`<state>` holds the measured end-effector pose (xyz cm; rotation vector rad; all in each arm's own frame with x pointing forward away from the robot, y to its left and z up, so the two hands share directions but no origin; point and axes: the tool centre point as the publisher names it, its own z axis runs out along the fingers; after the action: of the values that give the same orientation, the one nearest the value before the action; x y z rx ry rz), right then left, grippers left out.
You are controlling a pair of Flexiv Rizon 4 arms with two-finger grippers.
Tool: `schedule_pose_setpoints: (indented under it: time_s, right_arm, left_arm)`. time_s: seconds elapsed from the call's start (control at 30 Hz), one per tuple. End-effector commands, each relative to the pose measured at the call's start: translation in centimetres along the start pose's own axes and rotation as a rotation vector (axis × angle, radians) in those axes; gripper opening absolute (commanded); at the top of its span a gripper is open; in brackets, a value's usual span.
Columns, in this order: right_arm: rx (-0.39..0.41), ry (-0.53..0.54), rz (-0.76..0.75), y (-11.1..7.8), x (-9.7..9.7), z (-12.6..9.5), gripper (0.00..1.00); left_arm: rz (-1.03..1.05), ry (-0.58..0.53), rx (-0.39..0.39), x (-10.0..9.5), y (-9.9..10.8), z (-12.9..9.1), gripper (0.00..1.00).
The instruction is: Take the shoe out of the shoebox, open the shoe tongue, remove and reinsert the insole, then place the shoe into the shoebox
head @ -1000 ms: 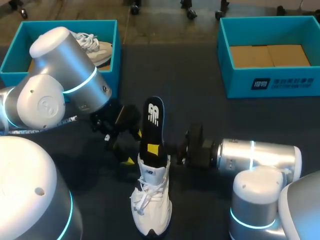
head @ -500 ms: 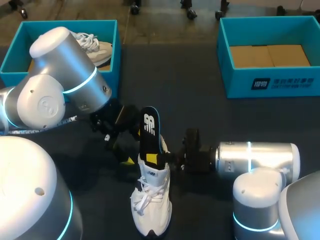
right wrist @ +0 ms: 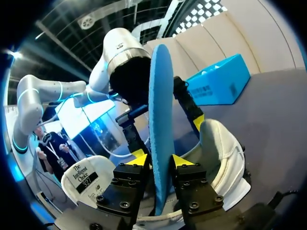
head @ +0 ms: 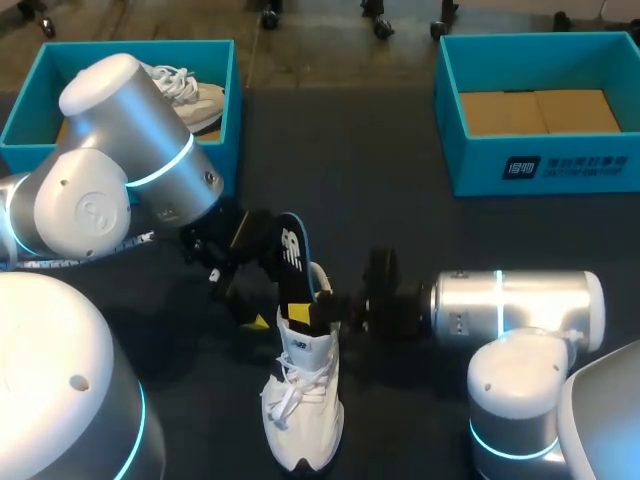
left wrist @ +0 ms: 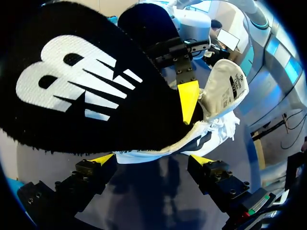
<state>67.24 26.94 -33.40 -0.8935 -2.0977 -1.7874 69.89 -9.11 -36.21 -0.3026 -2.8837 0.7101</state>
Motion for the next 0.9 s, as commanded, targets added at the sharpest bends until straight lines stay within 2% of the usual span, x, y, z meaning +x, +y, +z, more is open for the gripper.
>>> schedule_pose_setpoints:
  time_s: [0.03,0.4,0.47,0.5,0.67,0.9]
  right_arm:
    - [0.024,-0.008,-0.01,0.9,0.0,-0.1,0.26]
    - [-0.062,0.025,-0.034,2.2,-1.2,-0.3,0.2]
    - [-0.079,0.032,-0.028,2.3,-1.5,-0.3,0.13]
    - [-0.099,0.039,-0.019,2.4,-1.8,-0.3,0.0]
    - [-0.119,0.084,-0.018,2.2,-2.3,-0.2,0.0]
    - [-0.111,0.123,0.021,0.9,-2.1,-0.3,0.0]
  left_arm:
    - [0.001,-0.002,0.001,0.1,0.1,0.1,1.0]
    - [0.001,-0.002,0.001,0.1,0.1,0.1,1.0]
    - [0.001,-0.002,0.001,0.1,0.1,0.1,1.0]
    - [0.001,-0.002,0.001,0.1,0.1,0.1,1.0]
    - [0.001,-0.002,0.001,0.1,0.1,0.1,1.0]
    - [0.001,-0.002,0.001,0.1,0.1,0.1,1.0]
